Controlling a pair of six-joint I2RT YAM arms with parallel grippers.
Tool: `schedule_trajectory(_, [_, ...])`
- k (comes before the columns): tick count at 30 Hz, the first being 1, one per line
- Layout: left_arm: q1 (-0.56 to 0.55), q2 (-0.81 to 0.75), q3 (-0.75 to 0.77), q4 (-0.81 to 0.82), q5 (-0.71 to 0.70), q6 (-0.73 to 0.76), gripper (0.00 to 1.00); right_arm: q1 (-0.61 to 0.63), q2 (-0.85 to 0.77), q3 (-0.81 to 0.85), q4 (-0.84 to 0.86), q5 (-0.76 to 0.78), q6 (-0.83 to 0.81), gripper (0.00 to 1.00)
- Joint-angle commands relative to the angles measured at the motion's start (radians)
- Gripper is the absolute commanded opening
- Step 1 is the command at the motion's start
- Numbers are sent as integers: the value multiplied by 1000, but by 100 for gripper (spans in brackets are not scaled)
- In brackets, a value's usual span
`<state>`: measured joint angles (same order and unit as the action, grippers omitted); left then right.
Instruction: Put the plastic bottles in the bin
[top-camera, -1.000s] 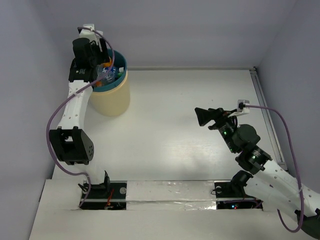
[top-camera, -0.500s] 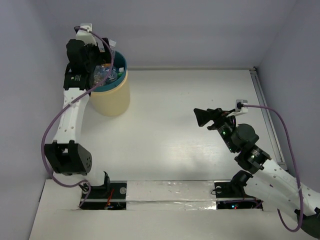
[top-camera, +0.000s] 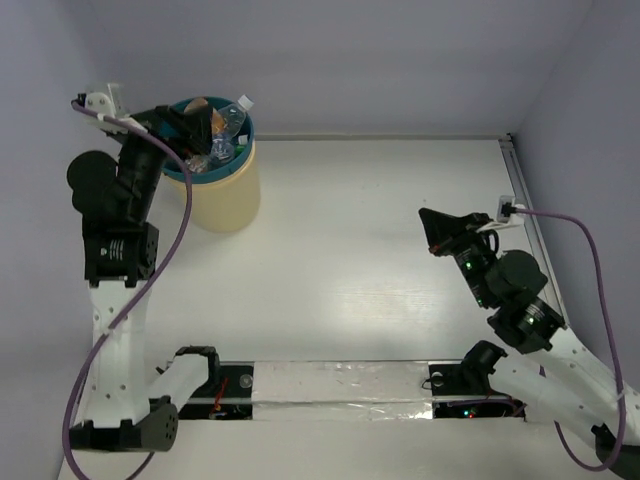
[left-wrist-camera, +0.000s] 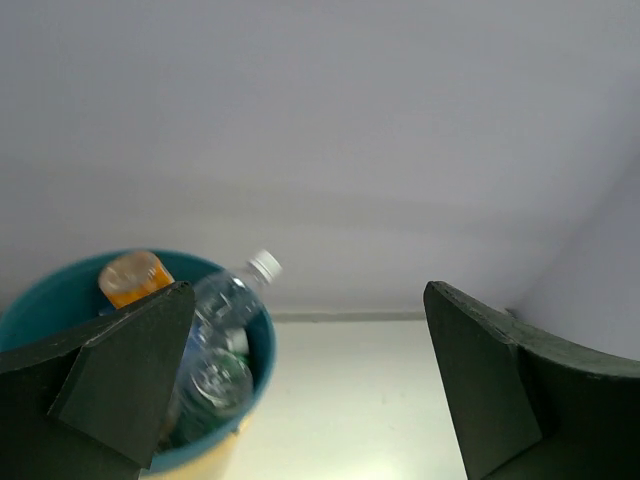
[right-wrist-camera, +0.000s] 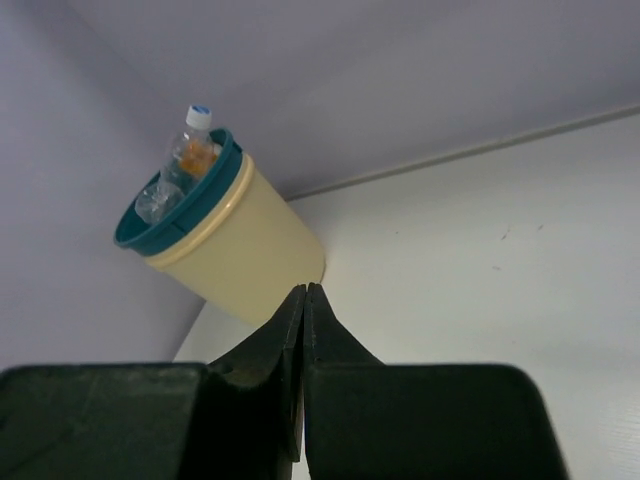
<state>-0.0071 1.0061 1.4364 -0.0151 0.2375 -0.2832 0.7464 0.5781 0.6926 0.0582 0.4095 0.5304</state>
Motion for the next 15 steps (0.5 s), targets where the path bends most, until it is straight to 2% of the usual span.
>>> schedule_trajectory(1, [-1,-123,-74,-23,78,-82,99,-1,-69,103,-69,104,-98,0])
schedule_trajectory(3, [-1,-188,-125,-29,106,-93,99,-1,-132,160,-147,158,-147,3])
schedule_trajectory(5, [-1,-280,-186,-60,117,-109,99,-1,-200,189,-178,216,-174,17])
schedule_trajectory(6, [-1,-314,-209,-75,121,-109,99,-1,-219,205,-181,222,-194,40])
schedule_trajectory(8, [-1,-400,-293,-94,128,-114,99,-1,-244,212,-202,253,-191,67])
schedule_trajectory(9, [-1,-426,-315,-104,128,-113,99,-1,-251,211,-210,265,-169,85])
schedule_trajectory(12, [-1,-500,-409,-128,141,-103,99,-1,-216,196,-227,305,-129,96])
schedule_trajectory(15, [-1,-518,-441,-164,128,-88,99,-1,-172,193,-236,302,-93,99])
